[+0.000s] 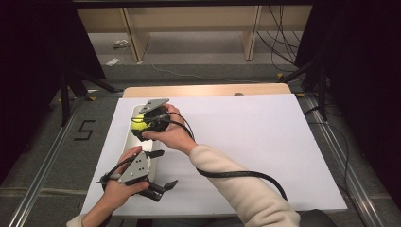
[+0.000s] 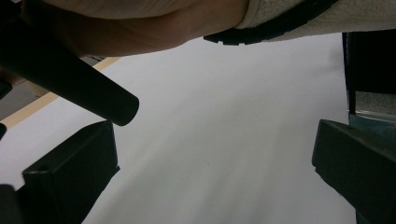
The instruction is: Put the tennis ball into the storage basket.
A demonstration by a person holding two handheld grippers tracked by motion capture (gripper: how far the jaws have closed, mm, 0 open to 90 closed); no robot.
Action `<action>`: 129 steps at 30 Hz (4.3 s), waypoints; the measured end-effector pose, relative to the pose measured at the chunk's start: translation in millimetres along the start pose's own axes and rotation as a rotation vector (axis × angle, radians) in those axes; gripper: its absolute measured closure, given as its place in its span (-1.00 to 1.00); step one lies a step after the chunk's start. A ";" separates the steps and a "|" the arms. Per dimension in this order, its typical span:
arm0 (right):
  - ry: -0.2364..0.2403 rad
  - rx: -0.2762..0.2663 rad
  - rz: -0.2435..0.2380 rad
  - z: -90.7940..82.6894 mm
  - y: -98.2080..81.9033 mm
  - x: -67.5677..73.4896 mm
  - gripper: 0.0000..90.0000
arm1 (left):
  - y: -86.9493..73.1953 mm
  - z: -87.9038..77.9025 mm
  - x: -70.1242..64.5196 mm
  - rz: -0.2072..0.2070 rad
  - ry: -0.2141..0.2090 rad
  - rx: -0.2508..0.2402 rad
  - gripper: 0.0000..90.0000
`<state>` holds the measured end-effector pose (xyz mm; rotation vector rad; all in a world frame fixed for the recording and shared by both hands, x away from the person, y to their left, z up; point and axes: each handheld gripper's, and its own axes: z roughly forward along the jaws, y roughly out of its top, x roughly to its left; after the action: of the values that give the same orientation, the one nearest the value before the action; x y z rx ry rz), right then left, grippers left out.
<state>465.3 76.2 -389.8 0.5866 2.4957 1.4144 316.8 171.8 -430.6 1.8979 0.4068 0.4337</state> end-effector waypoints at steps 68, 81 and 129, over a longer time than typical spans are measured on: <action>0.022 0.068 0.019 33.1 -10.5 1.5 -0.41 | -0.6 0.0 -0.4 0.003 -0.010 0.004 -1.00; 0.018 0.082 0.007 36.4 -12.7 1.2 -0.42 | -1.0 0.3 -0.7 0.003 -0.012 0.007 -1.00; 0.026 0.128 0.007 49.9 -23.0 2.1 -0.42 | -1.7 1.0 -1.6 0.009 -0.019 0.016 -1.00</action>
<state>476.5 105.1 -435.2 0.6051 2.6218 1.2799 315.7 170.9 -432.7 1.9190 0.3906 0.4196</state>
